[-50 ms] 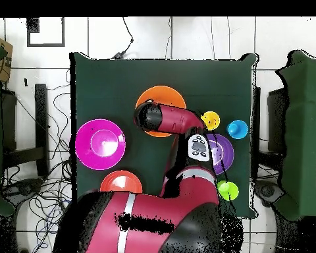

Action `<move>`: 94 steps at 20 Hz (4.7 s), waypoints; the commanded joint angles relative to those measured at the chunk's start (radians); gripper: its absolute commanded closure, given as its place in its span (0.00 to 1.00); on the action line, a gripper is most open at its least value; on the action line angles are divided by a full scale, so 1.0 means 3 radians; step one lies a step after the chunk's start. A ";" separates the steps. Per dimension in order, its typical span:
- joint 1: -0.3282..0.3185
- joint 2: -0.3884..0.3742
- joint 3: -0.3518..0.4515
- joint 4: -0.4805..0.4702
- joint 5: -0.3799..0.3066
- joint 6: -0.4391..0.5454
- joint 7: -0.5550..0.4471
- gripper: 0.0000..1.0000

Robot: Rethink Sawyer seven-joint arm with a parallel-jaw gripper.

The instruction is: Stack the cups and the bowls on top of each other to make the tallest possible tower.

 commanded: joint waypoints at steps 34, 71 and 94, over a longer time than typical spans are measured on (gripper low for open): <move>0.0058 -0.1064 0.0153 0.0679 0.0024 0.1303 0.0018 0.00; -0.0115 -0.1752 0.0178 0.2046 -0.0075 0.1134 -0.0138 0.00; -0.0511 -0.1101 0.0007 0.2383 -0.1331 -0.0617 0.0074 0.00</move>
